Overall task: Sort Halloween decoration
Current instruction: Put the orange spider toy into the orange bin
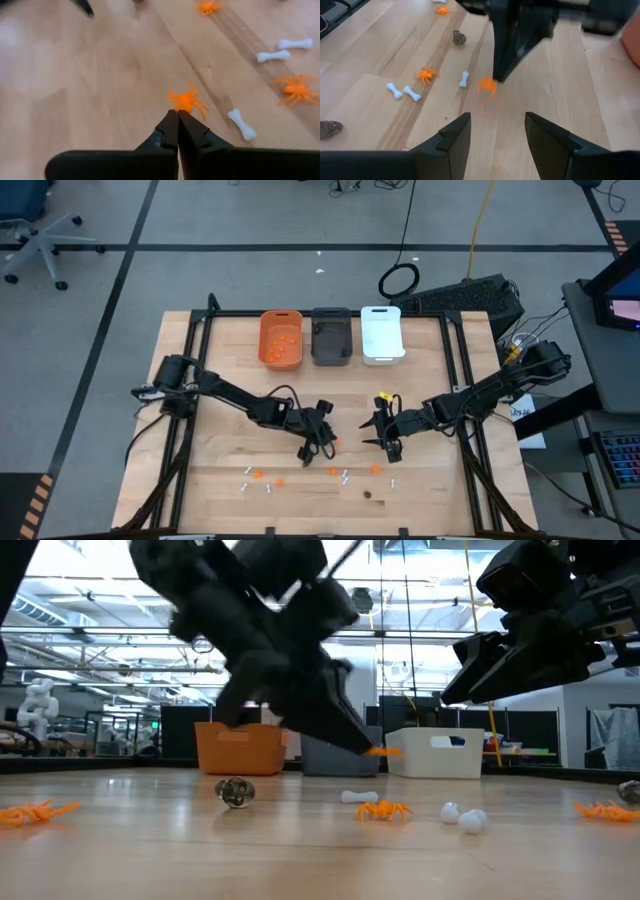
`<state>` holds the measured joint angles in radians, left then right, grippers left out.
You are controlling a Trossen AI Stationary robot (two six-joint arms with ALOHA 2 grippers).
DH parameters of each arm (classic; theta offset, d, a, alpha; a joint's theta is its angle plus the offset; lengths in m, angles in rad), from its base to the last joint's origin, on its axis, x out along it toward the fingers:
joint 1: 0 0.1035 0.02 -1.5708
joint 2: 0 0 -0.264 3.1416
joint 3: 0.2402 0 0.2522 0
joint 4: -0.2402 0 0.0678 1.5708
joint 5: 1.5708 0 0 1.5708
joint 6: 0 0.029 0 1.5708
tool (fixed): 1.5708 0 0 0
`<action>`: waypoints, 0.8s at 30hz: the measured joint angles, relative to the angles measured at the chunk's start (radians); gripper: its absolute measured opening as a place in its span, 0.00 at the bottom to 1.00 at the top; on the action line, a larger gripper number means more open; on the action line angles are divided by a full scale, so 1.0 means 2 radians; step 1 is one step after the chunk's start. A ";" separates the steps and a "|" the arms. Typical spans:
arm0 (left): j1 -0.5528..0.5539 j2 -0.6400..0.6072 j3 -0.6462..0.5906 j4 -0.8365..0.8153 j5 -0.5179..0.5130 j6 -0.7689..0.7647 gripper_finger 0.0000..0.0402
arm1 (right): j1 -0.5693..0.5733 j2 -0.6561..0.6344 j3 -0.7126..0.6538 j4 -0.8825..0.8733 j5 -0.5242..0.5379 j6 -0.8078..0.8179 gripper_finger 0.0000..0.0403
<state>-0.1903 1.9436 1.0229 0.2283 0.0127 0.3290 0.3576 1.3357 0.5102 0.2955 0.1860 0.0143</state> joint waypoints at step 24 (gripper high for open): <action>-0.143 -0.073 0.000 -0.040 -0.401 0.396 0.00 | 0.000 0.000 0.000 0.015 0.013 0.000 0.42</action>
<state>-0.4770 1.7985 1.0233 0.1492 -0.7893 1.1218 0.3573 1.3357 0.5102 0.3258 0.2129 0.0147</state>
